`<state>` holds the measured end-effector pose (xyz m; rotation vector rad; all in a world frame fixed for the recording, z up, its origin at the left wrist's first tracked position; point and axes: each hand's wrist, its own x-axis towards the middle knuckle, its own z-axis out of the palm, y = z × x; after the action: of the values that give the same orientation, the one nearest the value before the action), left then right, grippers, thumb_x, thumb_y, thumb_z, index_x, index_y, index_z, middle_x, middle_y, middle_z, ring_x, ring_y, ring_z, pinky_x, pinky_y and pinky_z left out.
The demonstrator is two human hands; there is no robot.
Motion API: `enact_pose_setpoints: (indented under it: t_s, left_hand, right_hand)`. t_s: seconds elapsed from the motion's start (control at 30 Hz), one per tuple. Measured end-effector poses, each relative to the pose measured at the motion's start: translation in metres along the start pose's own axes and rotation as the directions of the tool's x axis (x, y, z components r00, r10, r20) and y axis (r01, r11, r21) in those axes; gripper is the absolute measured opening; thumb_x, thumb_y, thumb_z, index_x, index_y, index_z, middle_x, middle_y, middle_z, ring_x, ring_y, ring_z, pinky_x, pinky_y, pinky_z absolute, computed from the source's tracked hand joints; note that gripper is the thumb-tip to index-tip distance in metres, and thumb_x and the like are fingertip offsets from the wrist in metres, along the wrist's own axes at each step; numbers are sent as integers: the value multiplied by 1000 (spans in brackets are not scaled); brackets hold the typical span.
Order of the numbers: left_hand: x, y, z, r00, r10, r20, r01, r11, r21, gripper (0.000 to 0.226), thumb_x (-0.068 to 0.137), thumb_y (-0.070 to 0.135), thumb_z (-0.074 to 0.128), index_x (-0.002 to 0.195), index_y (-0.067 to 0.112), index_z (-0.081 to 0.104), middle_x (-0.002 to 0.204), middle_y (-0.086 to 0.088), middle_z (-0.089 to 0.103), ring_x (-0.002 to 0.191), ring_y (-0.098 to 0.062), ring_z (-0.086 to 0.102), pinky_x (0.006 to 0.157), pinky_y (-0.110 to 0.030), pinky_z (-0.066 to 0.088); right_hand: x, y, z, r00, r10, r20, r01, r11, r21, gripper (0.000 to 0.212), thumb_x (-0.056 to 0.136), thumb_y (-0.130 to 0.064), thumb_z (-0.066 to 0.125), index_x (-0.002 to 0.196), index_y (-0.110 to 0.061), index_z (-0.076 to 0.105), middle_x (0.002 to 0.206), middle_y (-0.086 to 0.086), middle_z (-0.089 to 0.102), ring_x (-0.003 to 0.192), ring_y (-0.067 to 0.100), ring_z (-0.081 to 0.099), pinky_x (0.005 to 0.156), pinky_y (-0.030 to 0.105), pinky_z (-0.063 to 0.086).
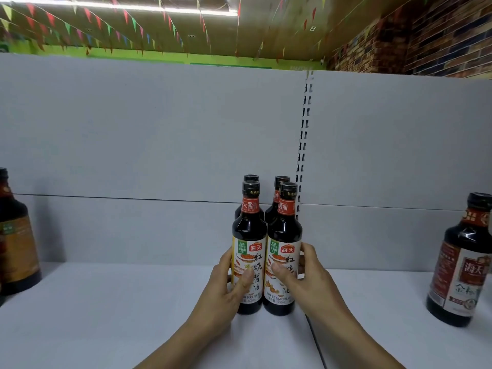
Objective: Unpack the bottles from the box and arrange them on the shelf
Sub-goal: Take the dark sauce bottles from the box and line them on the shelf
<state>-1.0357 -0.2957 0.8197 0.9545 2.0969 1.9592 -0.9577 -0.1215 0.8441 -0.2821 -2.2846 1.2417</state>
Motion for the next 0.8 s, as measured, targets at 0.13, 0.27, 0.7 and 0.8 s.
enact_pose_setpoints:
  t_s: [0.13,0.27,0.7,0.8]
  left_hand:
    - [3,-10,-2,1000,13,4,-13,999,42,54,88,52,59,137,60,36,141,21,53,122,9,56,89,-10,53]
    - [5,-15,-4,1000,24,3,-24,998,59,59,90,49,62,141,60,36,143,19,52,130,-1,55,107,-26,50]
    - [3,-13,0,996,69,-65,-52,973,223,59,100,35,59,148,53,31,128,15,49,119,10,51,93,-8,47]
    - [3,-15,0,994,68,-81,-50,977,209,59,99,35,61,148,53,32,131,17,50,124,6,51,99,-16,48]
  right_hand:
    - [1,4,4,999,-10,-37,8,999,-40,51,87,-56,70,126,-47,37,122,-21,61,102,-3,62,83,26,53]
    - [2,6,4,999,-8,-33,7,1000,-28,51,85,-58,70,123,-51,36,121,-21,61,102,-4,61,80,22,51]
    - [3,13,6,1000,-2,-24,2,1000,-4,56,86,-54,72,132,-45,40,129,-17,61,117,8,61,96,39,57]
    - [3,14,7,999,-13,-41,13,1000,-18,60,85,-57,71,135,-43,40,130,-16,61,119,9,61,96,42,57]
